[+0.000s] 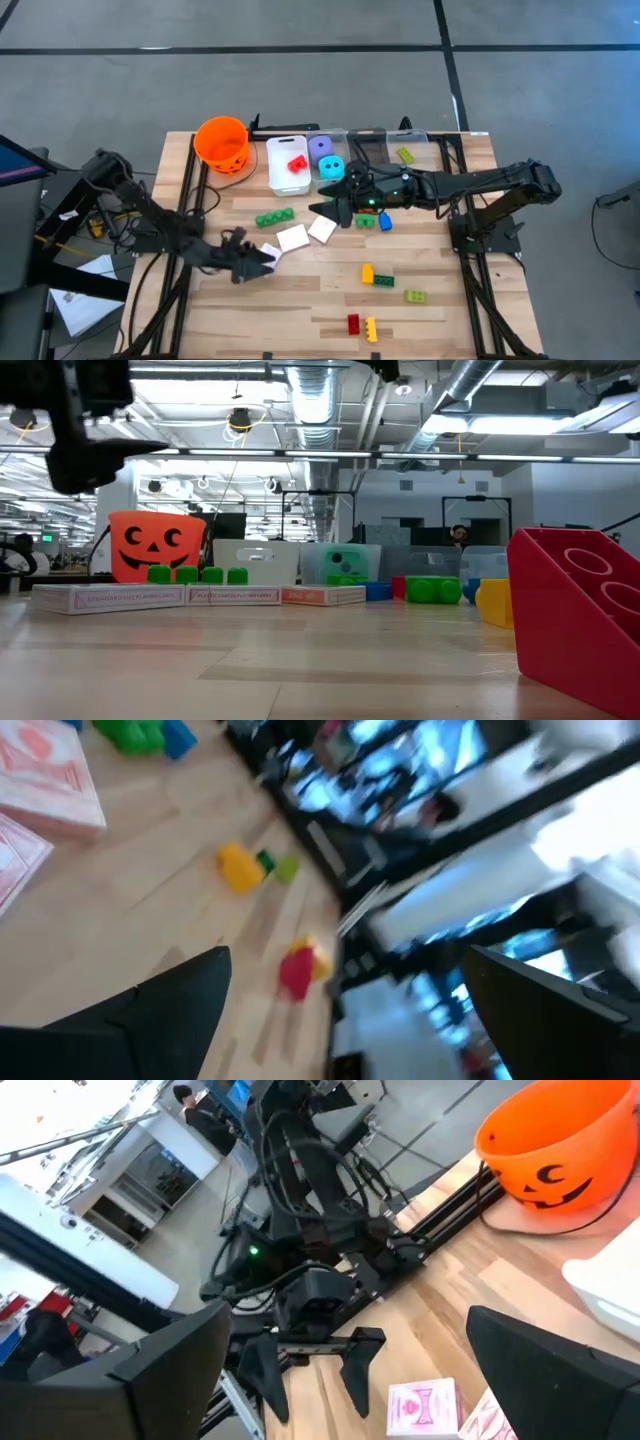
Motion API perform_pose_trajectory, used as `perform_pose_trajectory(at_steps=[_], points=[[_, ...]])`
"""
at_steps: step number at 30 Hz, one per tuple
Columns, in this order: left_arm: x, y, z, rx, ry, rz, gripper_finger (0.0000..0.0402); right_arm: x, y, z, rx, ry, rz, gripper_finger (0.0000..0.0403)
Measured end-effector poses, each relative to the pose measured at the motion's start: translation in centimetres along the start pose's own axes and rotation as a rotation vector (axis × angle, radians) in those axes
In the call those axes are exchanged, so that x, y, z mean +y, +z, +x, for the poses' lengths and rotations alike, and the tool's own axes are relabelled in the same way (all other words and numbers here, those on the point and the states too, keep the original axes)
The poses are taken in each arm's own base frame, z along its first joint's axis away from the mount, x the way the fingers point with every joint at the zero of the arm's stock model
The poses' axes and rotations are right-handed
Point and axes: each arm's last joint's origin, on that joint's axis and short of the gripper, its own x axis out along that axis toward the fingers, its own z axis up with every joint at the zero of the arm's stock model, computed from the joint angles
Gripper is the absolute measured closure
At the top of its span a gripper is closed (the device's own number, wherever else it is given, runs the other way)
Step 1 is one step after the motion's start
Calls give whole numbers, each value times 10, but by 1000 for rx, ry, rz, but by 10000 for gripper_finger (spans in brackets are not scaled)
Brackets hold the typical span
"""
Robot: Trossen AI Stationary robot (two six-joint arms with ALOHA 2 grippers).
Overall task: Pick & Place Toys
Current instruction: Put the pink deck of cards into the black bin
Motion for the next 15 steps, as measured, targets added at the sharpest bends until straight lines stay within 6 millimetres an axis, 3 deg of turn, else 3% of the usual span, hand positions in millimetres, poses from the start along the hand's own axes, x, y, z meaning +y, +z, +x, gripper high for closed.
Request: perform_pose_trajectory(at_steps=[5,11,15], points=[[-24,17,25,190,281,84,14,-1,-3,0,55,10,-4,6],[-36,54,15,402,783,57,14,-3,-11,-1,128,-20,-13,6],[-44,59,14,431,753,18,14,-2,-16,-2,159,-33,-21,6]])
